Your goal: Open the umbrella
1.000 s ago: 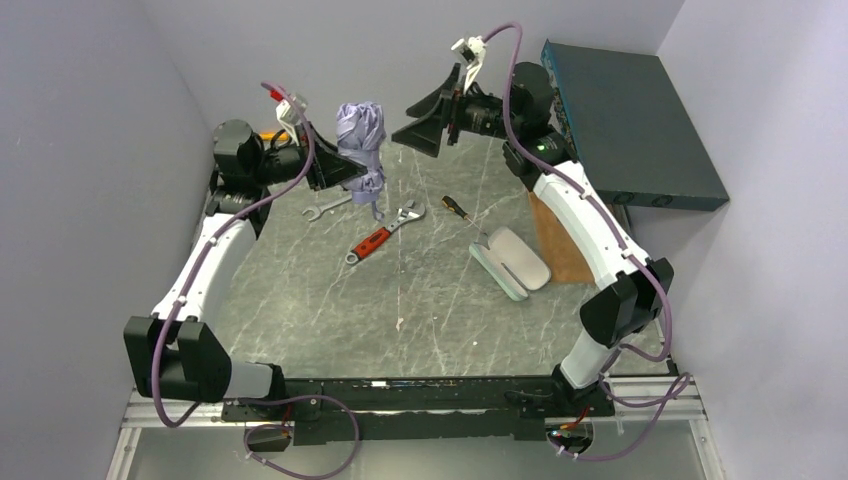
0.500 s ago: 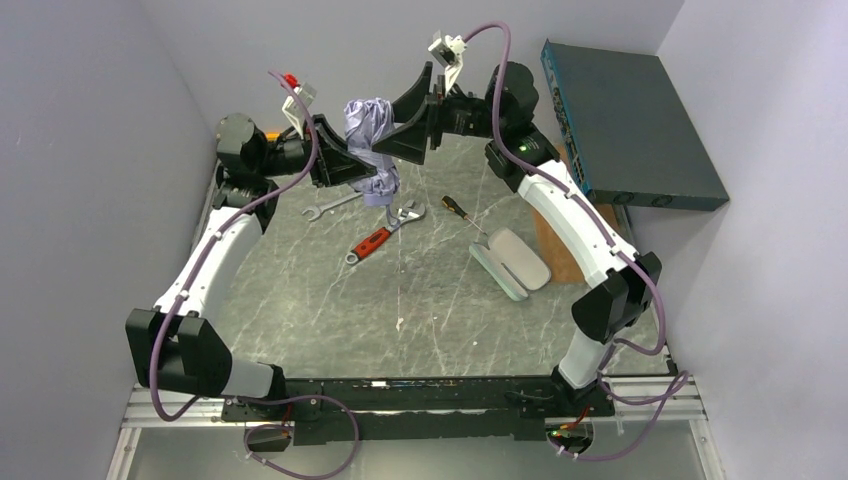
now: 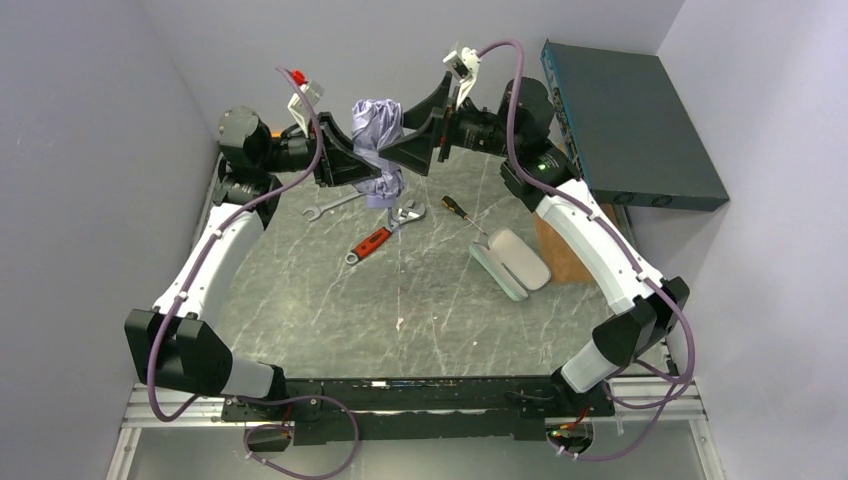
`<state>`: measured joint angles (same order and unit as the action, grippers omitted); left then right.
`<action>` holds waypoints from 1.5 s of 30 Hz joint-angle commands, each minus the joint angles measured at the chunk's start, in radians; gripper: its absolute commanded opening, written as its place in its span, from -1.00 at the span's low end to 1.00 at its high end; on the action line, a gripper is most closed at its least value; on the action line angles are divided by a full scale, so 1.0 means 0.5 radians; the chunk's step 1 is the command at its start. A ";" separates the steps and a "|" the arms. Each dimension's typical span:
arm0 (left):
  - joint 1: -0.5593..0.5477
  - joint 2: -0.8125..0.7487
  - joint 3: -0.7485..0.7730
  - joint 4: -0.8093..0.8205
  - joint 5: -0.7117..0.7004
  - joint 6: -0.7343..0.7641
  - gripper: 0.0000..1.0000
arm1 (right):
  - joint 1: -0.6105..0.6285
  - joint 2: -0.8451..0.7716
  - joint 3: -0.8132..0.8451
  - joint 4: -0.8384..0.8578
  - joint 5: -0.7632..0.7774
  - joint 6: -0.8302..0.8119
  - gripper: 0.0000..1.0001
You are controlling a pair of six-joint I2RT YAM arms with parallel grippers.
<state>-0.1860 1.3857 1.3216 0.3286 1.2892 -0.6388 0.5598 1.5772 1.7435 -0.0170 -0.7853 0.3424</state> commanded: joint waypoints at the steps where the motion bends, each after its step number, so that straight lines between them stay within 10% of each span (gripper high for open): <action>1: 0.032 -0.050 0.173 0.343 0.003 -0.063 -1.00 | -0.050 -0.054 -0.005 -0.206 0.154 -0.102 1.00; 17: -0.021 0.001 0.173 0.514 0.079 -0.190 -1.00 | -0.143 0.184 0.065 0.704 -0.528 0.632 1.00; 31: -0.099 0.062 0.141 0.584 0.098 -0.340 -1.00 | -0.001 0.387 0.319 0.768 -0.613 0.674 0.94; 36: -0.104 0.082 0.225 0.395 0.048 -0.185 -0.89 | -0.002 0.367 0.281 0.697 -0.549 0.607 0.01; 39: -0.082 0.039 0.206 0.123 -0.028 0.011 0.10 | -0.034 0.386 0.320 0.699 -0.470 0.685 -0.95; 41: -0.024 -0.075 0.090 0.070 -0.098 0.066 0.50 | -0.109 0.367 0.304 0.741 -0.342 0.885 -1.00; 45: 0.143 -0.271 -0.172 0.001 -0.152 0.195 0.63 | -0.249 0.305 0.259 0.784 -0.152 1.060 -1.00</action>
<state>-0.1841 1.3701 1.3151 0.3927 1.2564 -0.6445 0.5049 1.7813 1.8572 0.2859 -1.0088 0.7528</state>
